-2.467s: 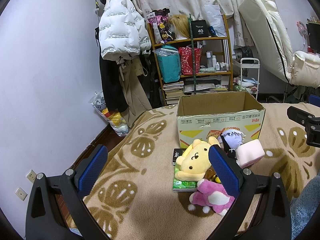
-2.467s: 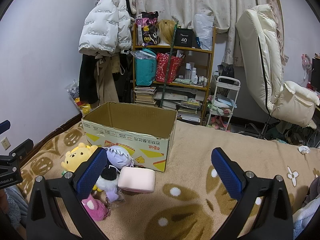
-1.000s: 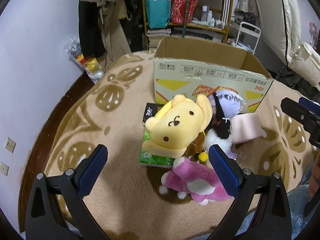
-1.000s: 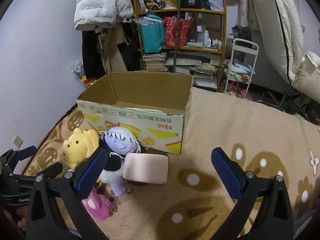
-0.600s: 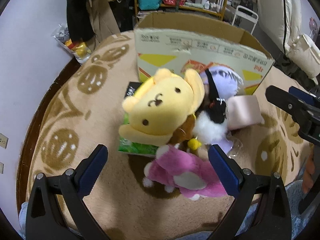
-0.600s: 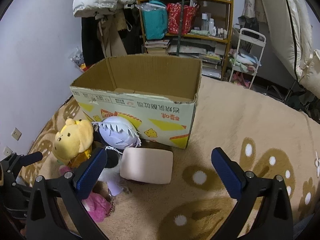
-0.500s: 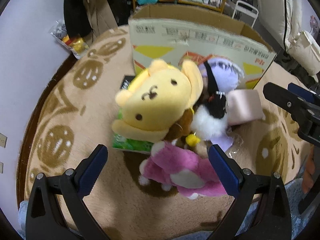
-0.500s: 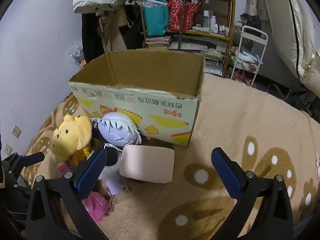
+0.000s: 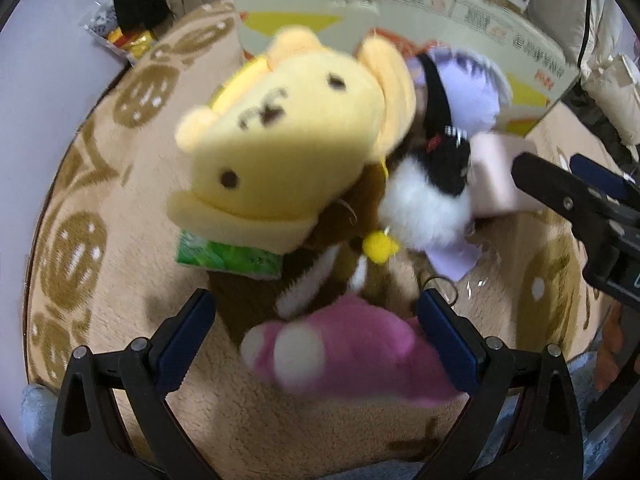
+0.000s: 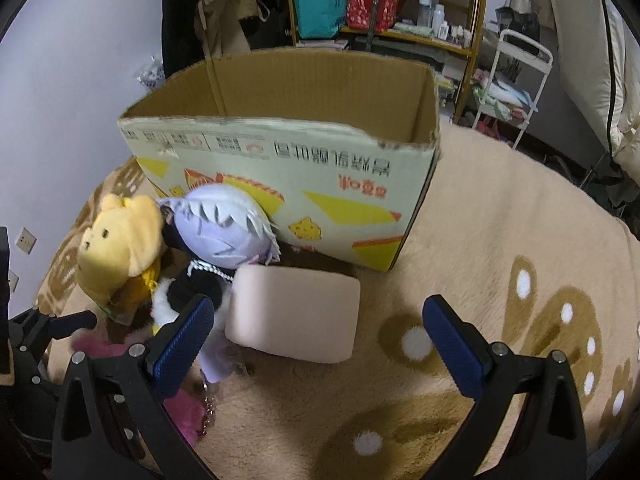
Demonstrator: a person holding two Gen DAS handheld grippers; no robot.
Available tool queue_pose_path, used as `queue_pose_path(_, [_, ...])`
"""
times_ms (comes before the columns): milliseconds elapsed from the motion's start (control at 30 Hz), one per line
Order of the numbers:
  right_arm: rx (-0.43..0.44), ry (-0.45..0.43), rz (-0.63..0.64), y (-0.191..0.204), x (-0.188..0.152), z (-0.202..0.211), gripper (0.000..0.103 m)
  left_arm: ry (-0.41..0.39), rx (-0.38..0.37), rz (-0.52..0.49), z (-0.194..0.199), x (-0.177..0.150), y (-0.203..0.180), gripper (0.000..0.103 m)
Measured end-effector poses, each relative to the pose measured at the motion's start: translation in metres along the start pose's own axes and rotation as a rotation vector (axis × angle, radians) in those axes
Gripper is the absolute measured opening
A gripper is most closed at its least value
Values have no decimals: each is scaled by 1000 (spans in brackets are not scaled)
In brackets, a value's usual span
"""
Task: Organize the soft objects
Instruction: 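Move the left tool to the pink plush while the right tool approaches the pale pink block, then close the left tool on the pink plush while the right tool closes on the pink block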
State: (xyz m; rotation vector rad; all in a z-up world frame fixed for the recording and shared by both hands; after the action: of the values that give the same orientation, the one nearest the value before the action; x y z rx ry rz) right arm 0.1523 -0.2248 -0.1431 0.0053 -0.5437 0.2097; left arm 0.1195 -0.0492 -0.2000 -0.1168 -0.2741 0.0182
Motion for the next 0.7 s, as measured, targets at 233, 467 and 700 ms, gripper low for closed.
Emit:
queue_pose_path(233, [28,50,0,0,-2,-16,103,63,-15,-31,-13,-7,-5,100])
queue_pose_path(467, [48,70,3,1,-1,-27,103,102,-37,-18,-21,-6,-3,91])
queue_pose_path(700, [110,84,-7,0,-2,-36,84,76,-4,-28,-15,-15,-4,64])
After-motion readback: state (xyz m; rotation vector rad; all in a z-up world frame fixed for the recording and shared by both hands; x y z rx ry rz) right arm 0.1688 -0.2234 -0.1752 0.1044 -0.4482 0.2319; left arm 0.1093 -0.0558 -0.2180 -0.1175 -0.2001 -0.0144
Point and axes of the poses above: each gripper's, at about its wrist camera, not at the fingertips, and z roughly against the way its jaws point, y to its left, x to its top, the point moved 5 cm from there along -z, roughly the way its jaws point, and after that the axes turned 12 degrees about z, right-handed, at the moved point
